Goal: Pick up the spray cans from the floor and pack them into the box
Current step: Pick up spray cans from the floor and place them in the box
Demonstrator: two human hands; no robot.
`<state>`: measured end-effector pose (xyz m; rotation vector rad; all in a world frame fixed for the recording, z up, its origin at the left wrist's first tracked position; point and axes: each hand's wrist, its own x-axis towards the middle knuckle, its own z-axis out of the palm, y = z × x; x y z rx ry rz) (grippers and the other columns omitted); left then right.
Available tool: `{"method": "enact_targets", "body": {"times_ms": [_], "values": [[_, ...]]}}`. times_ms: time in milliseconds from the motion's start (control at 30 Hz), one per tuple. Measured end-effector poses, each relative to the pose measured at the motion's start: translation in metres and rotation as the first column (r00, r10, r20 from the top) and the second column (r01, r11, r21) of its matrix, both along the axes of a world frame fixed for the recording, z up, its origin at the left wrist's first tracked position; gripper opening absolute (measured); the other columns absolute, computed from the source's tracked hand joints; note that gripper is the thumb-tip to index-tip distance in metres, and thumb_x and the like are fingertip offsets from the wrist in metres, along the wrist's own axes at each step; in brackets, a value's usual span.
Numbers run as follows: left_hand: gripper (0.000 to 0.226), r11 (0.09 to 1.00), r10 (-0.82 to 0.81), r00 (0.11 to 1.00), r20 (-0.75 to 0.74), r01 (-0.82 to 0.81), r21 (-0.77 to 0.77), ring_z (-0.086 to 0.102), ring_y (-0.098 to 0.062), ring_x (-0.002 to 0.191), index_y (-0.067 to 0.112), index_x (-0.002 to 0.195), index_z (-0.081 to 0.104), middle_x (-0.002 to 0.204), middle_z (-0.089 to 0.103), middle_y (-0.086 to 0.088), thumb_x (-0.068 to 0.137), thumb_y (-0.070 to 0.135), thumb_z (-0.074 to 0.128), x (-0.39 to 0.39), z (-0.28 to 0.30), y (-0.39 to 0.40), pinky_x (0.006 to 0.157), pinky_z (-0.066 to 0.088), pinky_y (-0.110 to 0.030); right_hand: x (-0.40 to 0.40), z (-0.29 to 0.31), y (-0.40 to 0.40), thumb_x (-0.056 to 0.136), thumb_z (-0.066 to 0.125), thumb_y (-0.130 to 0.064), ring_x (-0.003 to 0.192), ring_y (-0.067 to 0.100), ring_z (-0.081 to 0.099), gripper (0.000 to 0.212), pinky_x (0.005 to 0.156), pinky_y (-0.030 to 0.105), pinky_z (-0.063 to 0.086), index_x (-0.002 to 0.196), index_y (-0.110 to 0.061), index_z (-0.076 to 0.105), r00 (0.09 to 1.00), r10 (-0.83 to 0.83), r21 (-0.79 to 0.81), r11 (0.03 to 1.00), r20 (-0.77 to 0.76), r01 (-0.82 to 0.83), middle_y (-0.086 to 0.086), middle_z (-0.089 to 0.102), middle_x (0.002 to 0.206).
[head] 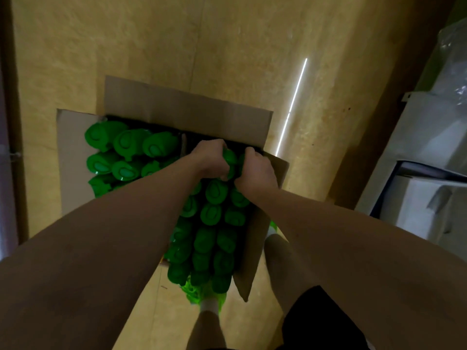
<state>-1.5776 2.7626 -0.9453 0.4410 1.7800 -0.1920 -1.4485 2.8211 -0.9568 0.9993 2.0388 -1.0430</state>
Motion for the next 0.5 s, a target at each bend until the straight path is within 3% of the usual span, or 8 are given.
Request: {"method": "enact_targets", "body": {"times_ms": [100, 300, 500], "values": [[0.081, 0.999, 0.035, 0.999, 0.023, -0.035, 0.001, 0.051, -0.027, 0.124, 0.021, 0.142, 0.047, 0.139, 0.051, -0.006, 0.071, 0.017, 0.087, -0.008, -0.007, -0.002, 0.094, 0.049, -0.035, 0.003, -0.005, -0.001, 0.079, 0.072, -0.016, 0.115, 0.032, 0.051, 0.047, 0.092, 0.044, 0.049, 0.119, -0.011, 0.048, 1.000, 0.025, -0.005, 1.000, -0.010, -0.025, 0.011, 0.055, 0.125], [0.086, 0.983, 0.176, 0.984, 0.023, -0.177, 0.056, 0.049, -0.028, 0.130, 0.023, 0.150, 0.039, 0.146, 0.048, -0.008, 0.076, 0.020, 0.084, 0.004, 0.011, -0.008, 0.103, 0.047, -0.037, 0.010, 0.011, -0.003, 0.083, 0.069, -0.024, 0.118, 0.034, 0.051, 0.056, 0.094, 0.043, 0.047, 0.132, -0.011, 0.044, 0.993, 0.116, -0.011, 0.993, 0.008, -0.116, 0.012, 0.048, 0.132], [0.082, 0.975, 0.144, 0.989, -0.027, -0.138, 0.172, 0.037, -0.028, 0.141, 0.014, 0.154, 0.033, 0.156, 0.035, -0.009, 0.085, 0.028, 0.076, 0.020, 0.051, -0.022, 0.113, 0.035, -0.035, 0.000, 0.061, -0.001, 0.085, 0.068, -0.030, 0.119, 0.035, 0.049, 0.052, 0.091, 0.044, 0.047, 0.130, -0.014, 0.046, 0.984, 0.174, 0.035, 0.984, 0.028, -0.175, 0.013, 0.048, 0.131]]}}
